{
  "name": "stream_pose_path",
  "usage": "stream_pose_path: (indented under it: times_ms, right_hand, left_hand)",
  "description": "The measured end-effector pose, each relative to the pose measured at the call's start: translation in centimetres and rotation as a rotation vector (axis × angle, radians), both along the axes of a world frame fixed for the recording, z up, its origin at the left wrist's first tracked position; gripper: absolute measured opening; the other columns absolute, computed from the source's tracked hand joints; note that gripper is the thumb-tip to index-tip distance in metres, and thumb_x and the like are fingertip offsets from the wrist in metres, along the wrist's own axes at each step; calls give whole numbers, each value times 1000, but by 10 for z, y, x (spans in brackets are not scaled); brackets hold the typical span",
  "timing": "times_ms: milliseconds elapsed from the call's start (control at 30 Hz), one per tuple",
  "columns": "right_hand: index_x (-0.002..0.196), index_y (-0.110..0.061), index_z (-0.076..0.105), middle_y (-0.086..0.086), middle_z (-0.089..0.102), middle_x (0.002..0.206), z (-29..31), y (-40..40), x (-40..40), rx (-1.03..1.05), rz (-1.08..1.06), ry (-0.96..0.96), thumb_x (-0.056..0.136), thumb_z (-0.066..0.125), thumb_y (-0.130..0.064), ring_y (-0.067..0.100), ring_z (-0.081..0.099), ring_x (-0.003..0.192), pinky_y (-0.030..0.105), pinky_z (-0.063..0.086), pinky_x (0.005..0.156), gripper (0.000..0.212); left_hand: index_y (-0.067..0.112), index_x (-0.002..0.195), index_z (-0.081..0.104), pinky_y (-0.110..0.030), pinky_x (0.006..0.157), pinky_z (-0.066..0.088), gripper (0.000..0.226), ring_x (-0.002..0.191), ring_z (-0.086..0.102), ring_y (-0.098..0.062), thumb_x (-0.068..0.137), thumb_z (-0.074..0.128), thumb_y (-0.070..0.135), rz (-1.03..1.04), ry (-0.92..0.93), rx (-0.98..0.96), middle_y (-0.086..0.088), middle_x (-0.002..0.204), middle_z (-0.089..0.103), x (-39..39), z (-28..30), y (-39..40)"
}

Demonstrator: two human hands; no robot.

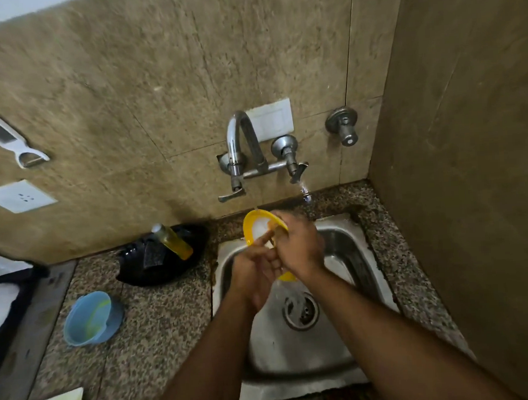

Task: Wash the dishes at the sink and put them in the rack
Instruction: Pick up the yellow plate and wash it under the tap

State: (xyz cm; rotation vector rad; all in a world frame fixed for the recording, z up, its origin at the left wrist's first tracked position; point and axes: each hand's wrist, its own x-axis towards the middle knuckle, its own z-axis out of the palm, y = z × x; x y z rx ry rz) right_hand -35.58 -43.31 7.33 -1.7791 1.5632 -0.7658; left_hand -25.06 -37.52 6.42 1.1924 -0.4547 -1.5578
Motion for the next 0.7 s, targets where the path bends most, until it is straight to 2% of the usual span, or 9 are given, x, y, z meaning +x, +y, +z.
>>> stream_pose_path:
  times_ms: [67,133,167,267,400,467,533,600,700]
  right_hand:
    - [139,-46,56,-7,62,129,2,9,2,-97,128,75,93,56,-37,20,60,117,39,53,92,47]
    - [145,-48,50,-8,55,136,4,17,0,-148,237,141,93,58,-35,19,52,126,40,48,96,54]
    - [148,-47,47,-7,52,141,4,20,-2,-154,277,168,93,60,-35,19,48,130,40,45,98,57]
    - [154,-45,40,-6,44,147,3,22,-6,-152,365,147,89,65,-35,19,42,135,40,45,103,70]
    - [150,-40,50,-10,45,147,-4,16,-12,-132,448,2,82,60,-46,14,41,136,40,47,107,69]
    - [147,-35,55,-6,48,150,-3,11,-11,-172,452,-43,90,53,-42,16,42,138,41,45,110,58]
    - [148,-32,54,-1,50,153,-2,4,-5,-256,455,52,100,44,-40,20,42,139,42,42,112,49]
    - [150,-29,51,-1,49,155,-5,-6,3,-257,442,96,104,32,-46,21,40,142,46,40,114,53]
    - [146,-26,56,3,57,146,-5,-24,11,-108,328,-76,101,31,-50,23,52,134,47,46,110,57]
  left_hand:
    - [8,120,66,-38,71,53,42,71,72,-28,99,50,40,126,-40,90,-19,87,76,2,19,-13]
    - [9,109,74,-41,80,56,64,80,75,-29,102,40,63,197,-77,148,-18,95,78,9,30,-25]
    - [7,105,76,-44,85,57,69,85,76,-31,101,41,66,216,-91,180,-20,101,78,10,37,-29]
    - [1,112,74,-52,90,56,59,93,72,-37,100,53,56,302,-226,273,-25,109,75,21,38,-39]
    - [4,117,69,-51,85,61,38,99,72,-39,103,52,35,348,-309,279,-22,106,74,28,33,-35]
    - [7,109,69,-50,87,61,34,95,74,-35,105,50,34,328,-324,250,-19,101,76,25,32,-34]
    - [7,103,72,-41,85,59,36,92,75,-29,107,48,33,303,-294,160,-16,97,77,18,35,-32]
    - [10,106,75,-38,90,57,38,99,75,-25,107,47,36,283,-285,87,-12,101,79,8,37,-32]
    - [15,118,74,-44,108,51,43,116,70,-24,105,47,45,289,-265,65,-9,114,78,-5,32,-31]
